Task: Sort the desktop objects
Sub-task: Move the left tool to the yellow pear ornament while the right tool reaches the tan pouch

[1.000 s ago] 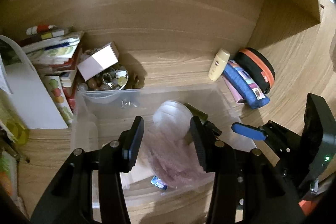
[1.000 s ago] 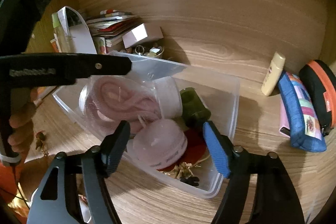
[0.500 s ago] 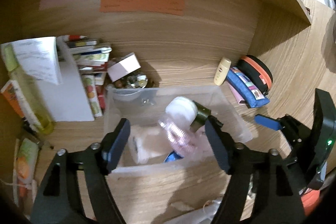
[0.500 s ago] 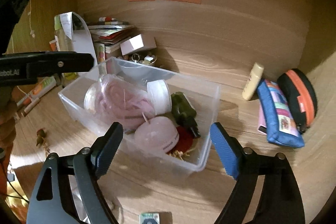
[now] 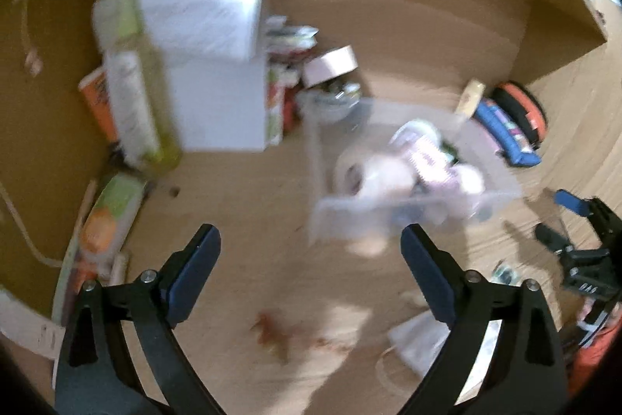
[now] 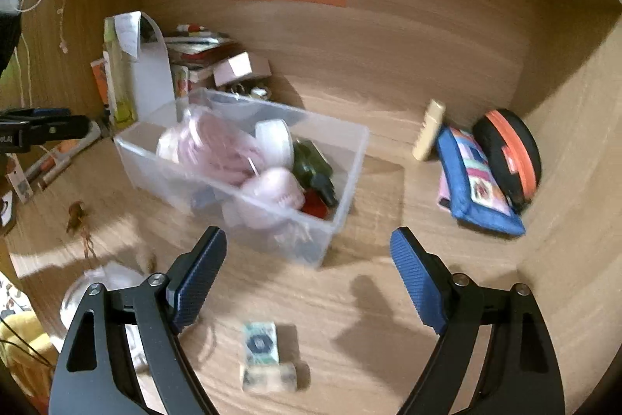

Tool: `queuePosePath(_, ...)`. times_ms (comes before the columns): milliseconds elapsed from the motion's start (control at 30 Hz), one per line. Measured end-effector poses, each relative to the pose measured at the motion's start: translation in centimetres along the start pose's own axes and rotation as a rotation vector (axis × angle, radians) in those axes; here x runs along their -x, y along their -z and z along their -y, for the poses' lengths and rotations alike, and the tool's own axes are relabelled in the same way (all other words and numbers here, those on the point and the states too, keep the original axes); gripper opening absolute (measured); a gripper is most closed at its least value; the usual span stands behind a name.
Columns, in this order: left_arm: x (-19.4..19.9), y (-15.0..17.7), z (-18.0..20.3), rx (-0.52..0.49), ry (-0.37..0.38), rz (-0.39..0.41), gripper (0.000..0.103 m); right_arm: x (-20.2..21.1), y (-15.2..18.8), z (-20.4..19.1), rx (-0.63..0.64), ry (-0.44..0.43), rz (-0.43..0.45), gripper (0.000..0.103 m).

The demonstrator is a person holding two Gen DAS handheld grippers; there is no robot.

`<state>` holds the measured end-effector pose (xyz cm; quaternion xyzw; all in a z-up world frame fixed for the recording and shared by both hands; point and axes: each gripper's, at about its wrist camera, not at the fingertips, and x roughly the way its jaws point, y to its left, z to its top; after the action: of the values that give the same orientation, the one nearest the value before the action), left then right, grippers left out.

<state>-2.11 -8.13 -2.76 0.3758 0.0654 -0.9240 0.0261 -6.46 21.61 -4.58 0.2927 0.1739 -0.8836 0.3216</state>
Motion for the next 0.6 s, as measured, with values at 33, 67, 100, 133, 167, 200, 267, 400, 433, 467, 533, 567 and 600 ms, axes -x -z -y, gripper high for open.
queuePosePath(33, -0.1, 0.6, -0.7, 0.008, -0.01, -0.014, 0.095, 0.0, 0.4, 0.1, -0.003, 0.004, -0.01, 0.085)
queuePosePath(67, -0.4, 1.1, -1.2, 0.016, -0.019, -0.029, 0.095, 0.0, 0.9, 0.2, -0.006, 0.007, -0.022, 0.085)
queuePosePath(100, -0.7, 1.7, -1.7, 0.025, -0.027, -0.047, 0.095, -0.1, 1.4, 0.3, -0.009, 0.008, -0.038, 0.085)
queuePosePath(133, -1.1, 2.3, -2.1, 0.033, -0.032, -0.065, 0.095, -0.2, 1.9, 0.3, -0.01, 0.008, -0.05, 0.085)
queuePosePath(167, -1.4, 2.8, -2.6, 0.042, -0.035, -0.083, 0.095, -0.3, 2.4, 0.3, -0.011, 0.007, -0.063, 0.085)
queuePosePath(200, -1.8, 3.5, -3.0, 0.052, -0.035, -0.103, 0.095, -0.4, 2.9, 0.2, -0.012, 0.008, -0.075, 0.085)
queuePosePath(267, -2.1, 4.4, -3.3, 0.062, -0.038, -0.122, 0.095, -0.7, 4.0, 0.0, -0.014, 0.003, -0.105, 0.085)
queuePosePath(400, -2.2, 6.1, -2.9, 0.03, -0.032, -0.133, 0.095, -0.8, 5.8, -0.5, -0.024, -0.022, -0.145, 0.085)
queuePosePath(433, -2.1, 6.5, -2.7, 0.017, -0.038, -0.13, 0.092, -0.7, 6.1, -0.6, -0.025, -0.031, -0.147, 0.085)
queuePosePath(467, -2.1, 6.9, -2.4, 0.004, -0.049, -0.124, 0.088, -0.7, 6.3, -0.7, -0.026, -0.04, -0.148, 0.085)
queuePosePath(533, -2.3, 7.7, -1.9, -0.025, -0.06, -0.133, 0.068, -0.7, 6.8, -1.0, -0.028, -0.05, -0.145, 0.085)
queuePosePath(567, -2.5, 8.1, -1.5, -0.035, -0.051, -0.14, 0.064, -0.7, 7.0, -1.1, -0.026, -0.053, -0.146, 0.085)
queuePosePath(600, -2.7, 8.3, -1.7, -0.037, -0.044, -0.145, 0.059, -0.8, 7.1, -1.3, -0.026, -0.055, -0.143, 0.085)
